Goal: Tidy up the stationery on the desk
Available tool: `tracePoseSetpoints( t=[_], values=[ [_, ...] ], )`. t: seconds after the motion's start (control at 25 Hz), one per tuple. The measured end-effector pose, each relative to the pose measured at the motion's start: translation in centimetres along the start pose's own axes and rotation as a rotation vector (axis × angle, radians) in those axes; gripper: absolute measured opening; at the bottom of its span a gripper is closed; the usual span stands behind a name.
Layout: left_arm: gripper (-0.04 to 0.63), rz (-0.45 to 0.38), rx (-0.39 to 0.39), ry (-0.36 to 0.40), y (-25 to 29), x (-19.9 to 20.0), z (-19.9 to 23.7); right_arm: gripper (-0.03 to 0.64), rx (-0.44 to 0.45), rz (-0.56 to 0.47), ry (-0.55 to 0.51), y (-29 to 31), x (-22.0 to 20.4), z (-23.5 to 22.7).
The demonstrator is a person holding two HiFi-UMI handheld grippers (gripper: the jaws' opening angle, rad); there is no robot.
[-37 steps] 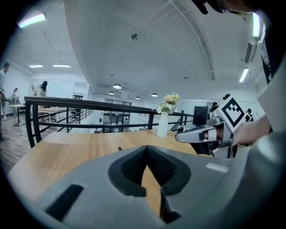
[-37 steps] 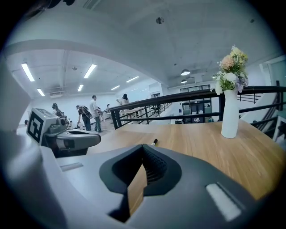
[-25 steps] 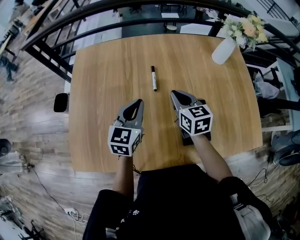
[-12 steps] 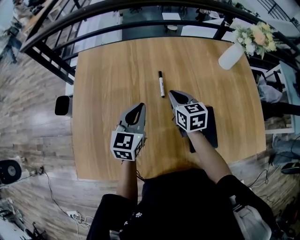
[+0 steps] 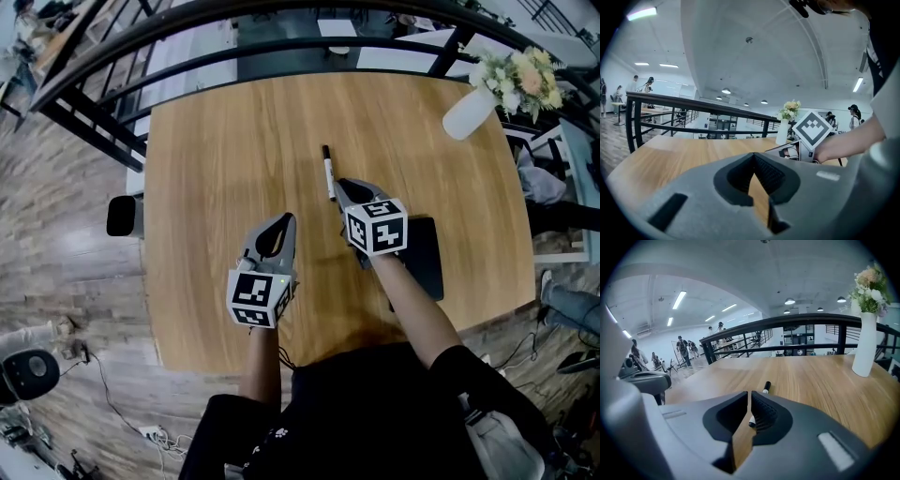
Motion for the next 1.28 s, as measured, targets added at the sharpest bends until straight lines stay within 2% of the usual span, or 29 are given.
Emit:
tracePoseSetpoints(
  t=[0.4, 0.76, 1.28],
  values=[
    [-0.008, 0.024, -0.016, -0.023, 0.8, -1.2, 0.8, 0.068, -0.041, 0.061, 0.029, 2.8, -1.1, -1.0],
    [-0.008, 0.056, -0.032, -0.051, 1.2, -2.5, 1.5, 0.106, -0.116, 0.138, -0.012, 5.1, -1.9, -1.4],
    [-0.008, 0.063, -0.022, -0.069, 0.8, -3.3, 2.5, 0.110, -0.171, 0.242, 0.003, 7.3, -3.7, -1.8]
  ],
)
Point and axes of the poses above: the fingertips, and each gripper's own axes: y forward along the fingers, z to its left, x out of its top, the point moved 3 cm from there along -y, backward along the fingers, and after that the axes turned 9 degrees about z, right-handed, at the moved point
